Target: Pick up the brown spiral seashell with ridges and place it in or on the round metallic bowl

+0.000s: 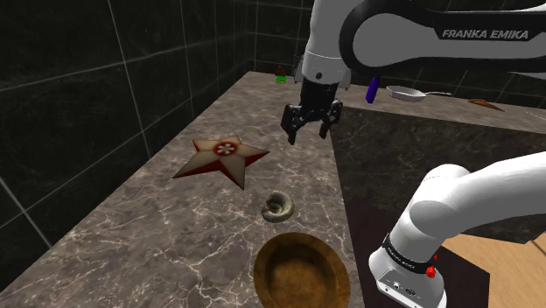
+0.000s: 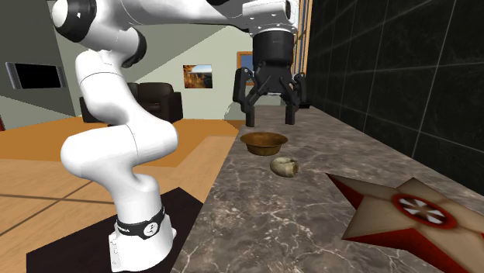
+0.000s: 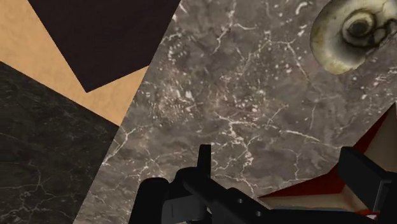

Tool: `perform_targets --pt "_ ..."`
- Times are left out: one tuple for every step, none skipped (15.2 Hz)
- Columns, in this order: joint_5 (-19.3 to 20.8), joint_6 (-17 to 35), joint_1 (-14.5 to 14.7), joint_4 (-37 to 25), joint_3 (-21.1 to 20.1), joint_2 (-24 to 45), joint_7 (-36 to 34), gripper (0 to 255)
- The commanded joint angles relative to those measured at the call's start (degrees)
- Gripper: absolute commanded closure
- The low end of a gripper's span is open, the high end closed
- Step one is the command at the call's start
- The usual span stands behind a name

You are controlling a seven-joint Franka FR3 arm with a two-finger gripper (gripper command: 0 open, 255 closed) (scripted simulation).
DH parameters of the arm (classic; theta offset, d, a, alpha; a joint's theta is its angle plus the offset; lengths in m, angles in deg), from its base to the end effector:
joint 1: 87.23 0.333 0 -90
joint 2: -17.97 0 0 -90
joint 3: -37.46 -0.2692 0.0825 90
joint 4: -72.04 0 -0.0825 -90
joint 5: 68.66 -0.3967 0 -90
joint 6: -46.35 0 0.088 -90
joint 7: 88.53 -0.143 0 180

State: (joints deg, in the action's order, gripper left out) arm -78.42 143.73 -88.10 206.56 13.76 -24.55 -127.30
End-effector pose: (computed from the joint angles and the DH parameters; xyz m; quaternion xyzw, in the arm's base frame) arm 0.3501 0.1791 0.4943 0.9794 -0.1932 0.0477 0.0345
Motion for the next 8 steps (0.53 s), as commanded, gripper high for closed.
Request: perform_targets --pt "-1.44 1.03 -0.64 -1.08 -4.04 2.65 -5.80 0" --pt "-1.97 1.36 -1.04 -1.75 -5.85 3.93 -8.41 0" --pt "-2.41 1.72 -1.50 -2.52 -7.69 5.32 -11.04 0" --pt "-2.78 2.10 -2.03 -3.38 -9.55 6.82 -13.68 0" --pt "-3.03 2.49 -2.63 -4.33 -11.44 8.43 -16.37 0" --pt "-3.17 2.90 -3.29 -5.36 -13.36 10.16 -19.08 0" --pt "-3.18 3.33 -4.03 -6.47 -15.32 12.00 -21.85 0" --pt "-3.04 3.77 -4.85 -7.67 -17.34 13.98 -24.67 0"
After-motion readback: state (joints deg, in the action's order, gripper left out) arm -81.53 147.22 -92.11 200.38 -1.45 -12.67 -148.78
